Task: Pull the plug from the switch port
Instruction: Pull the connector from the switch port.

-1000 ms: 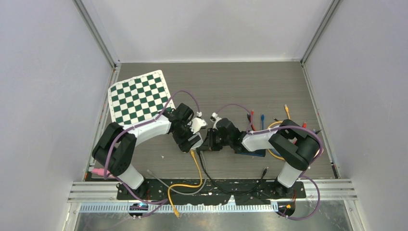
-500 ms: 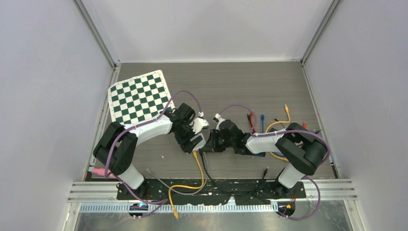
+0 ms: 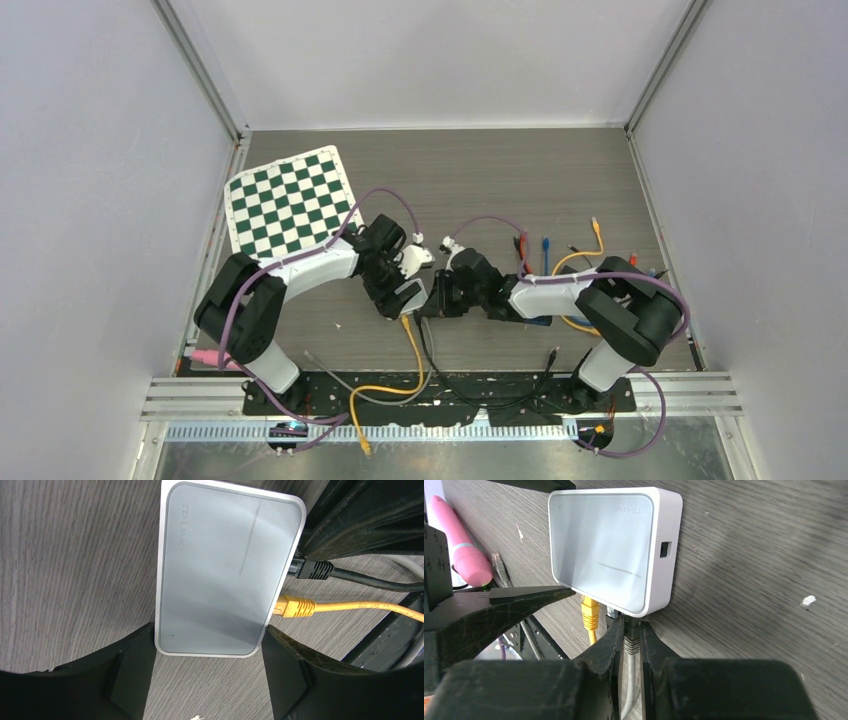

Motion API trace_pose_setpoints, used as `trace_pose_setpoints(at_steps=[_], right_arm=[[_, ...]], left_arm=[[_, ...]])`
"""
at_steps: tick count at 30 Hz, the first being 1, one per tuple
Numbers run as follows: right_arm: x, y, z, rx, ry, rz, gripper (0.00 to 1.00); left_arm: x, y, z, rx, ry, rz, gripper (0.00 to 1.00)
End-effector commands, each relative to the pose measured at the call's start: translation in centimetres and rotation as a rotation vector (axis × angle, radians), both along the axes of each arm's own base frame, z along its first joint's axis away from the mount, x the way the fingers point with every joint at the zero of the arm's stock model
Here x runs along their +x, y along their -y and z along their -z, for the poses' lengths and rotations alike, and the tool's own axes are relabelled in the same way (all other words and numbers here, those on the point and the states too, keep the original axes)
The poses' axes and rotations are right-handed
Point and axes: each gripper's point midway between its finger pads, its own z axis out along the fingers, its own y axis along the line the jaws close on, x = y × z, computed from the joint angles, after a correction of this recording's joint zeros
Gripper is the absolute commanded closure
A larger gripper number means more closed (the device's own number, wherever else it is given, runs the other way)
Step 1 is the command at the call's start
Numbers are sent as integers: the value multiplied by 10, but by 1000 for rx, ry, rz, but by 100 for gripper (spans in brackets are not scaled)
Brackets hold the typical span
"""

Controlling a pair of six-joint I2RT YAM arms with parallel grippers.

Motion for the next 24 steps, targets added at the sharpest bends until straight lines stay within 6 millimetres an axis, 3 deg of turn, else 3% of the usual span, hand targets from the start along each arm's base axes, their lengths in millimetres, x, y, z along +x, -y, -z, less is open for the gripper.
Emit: trace_pose_setpoints(at_steps=[1, 4, 8, 13, 14, 15, 21, 23, 24], right_arm=[[-30, 17, 6, -83, -20, -87, 95], [-37, 16, -1, -38, -33, -109, 95], [-23, 47, -2, -134, 43, 28, 95], [-2, 68, -41, -167, 193, 112, 95], [10, 71, -57, -172, 249, 154, 95], [10, 79, -57, -213, 262, 153, 95], [41, 106, -120, -264, 466, 276, 95], [49, 115, -153, -249, 553, 319, 95], [51, 120, -180, -223, 613, 332, 95]], left_arm=[[13, -7, 5, 19, 24, -65, 35], [12, -8, 7, 25, 17, -66, 35], [13, -7, 6, 22, 19, -65, 35], [13, -7, 5, 16, 25, -63, 35], [12, -7, 6, 17, 23, -63, 35], [12, -7, 6, 17, 20, -63, 35], [12, -7, 6, 18, 20, -62, 35], [12, -7, 6, 17, 19, -61, 35], [12, -7, 6, 17, 20, -61, 35]])
